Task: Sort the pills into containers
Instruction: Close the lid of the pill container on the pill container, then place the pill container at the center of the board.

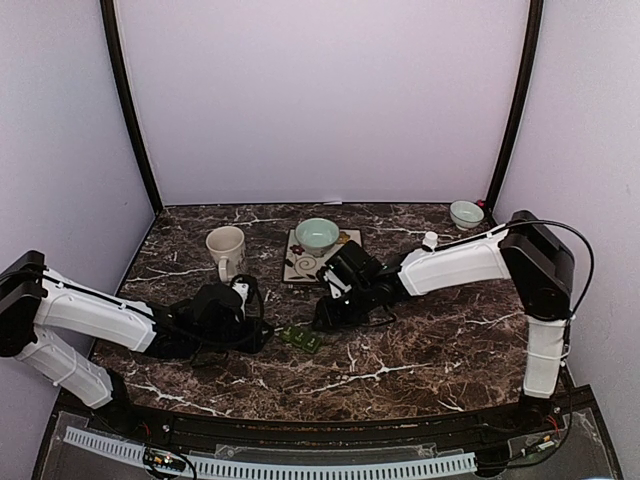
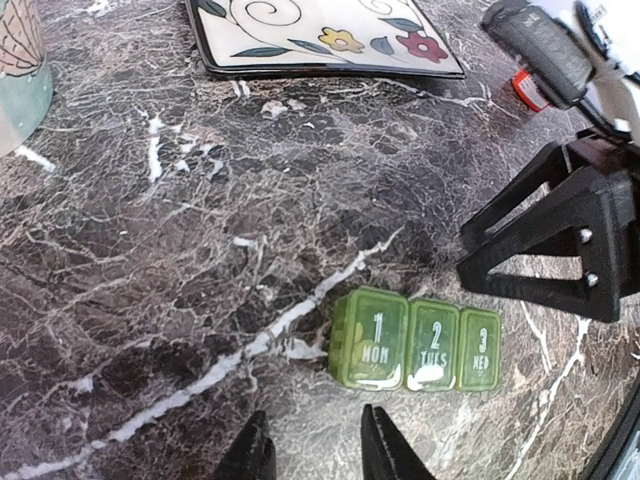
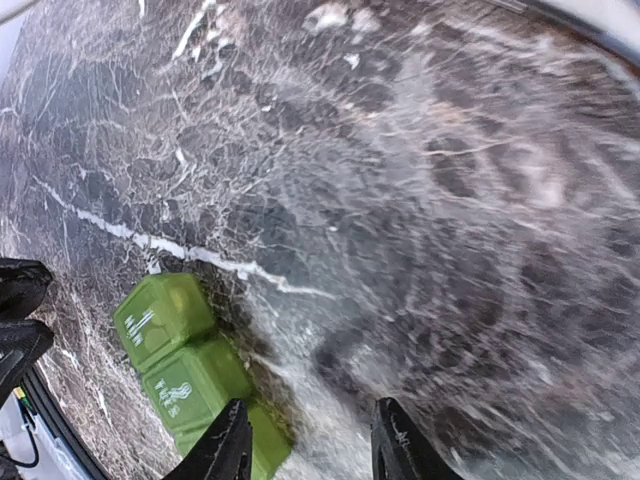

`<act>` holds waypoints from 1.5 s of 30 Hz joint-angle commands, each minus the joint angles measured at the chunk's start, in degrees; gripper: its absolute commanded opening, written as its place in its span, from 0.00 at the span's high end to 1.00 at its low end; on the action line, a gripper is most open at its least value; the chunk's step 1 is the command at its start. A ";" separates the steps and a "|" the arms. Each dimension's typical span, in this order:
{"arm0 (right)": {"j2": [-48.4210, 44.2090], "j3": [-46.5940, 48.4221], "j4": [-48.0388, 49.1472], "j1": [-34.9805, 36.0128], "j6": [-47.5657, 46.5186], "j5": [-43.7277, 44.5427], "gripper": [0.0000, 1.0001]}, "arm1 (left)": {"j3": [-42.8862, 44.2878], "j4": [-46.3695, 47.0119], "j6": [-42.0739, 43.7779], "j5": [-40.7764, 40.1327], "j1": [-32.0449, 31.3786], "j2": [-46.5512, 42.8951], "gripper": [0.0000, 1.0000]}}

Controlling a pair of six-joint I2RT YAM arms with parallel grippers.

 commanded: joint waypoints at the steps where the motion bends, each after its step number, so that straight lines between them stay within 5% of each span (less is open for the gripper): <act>1: -5.05 -1.17 -0.83 -0.08 -1.57 5.64 0.58 | -0.82 -2.93 0.41 -3.30 -0.33 -1.94 0.69; 11: -7.85 -2.94 -4.81 3.56 -0.01 12.71 0.61 | 3.20 -4.17 1.86 -3.90 -0.33 4.21 0.69; 20: -7.65 -5.87 -5.23 8.99 3.81 17.30 0.93 | 6.20 -3.37 3.73 -3.06 0.69 8.51 0.72; 45: -0.97 0.45 -4.15 10.18 3.99 15.61 0.96 | 8.90 -1.37 7.01 3.59 1.70 11.95 0.77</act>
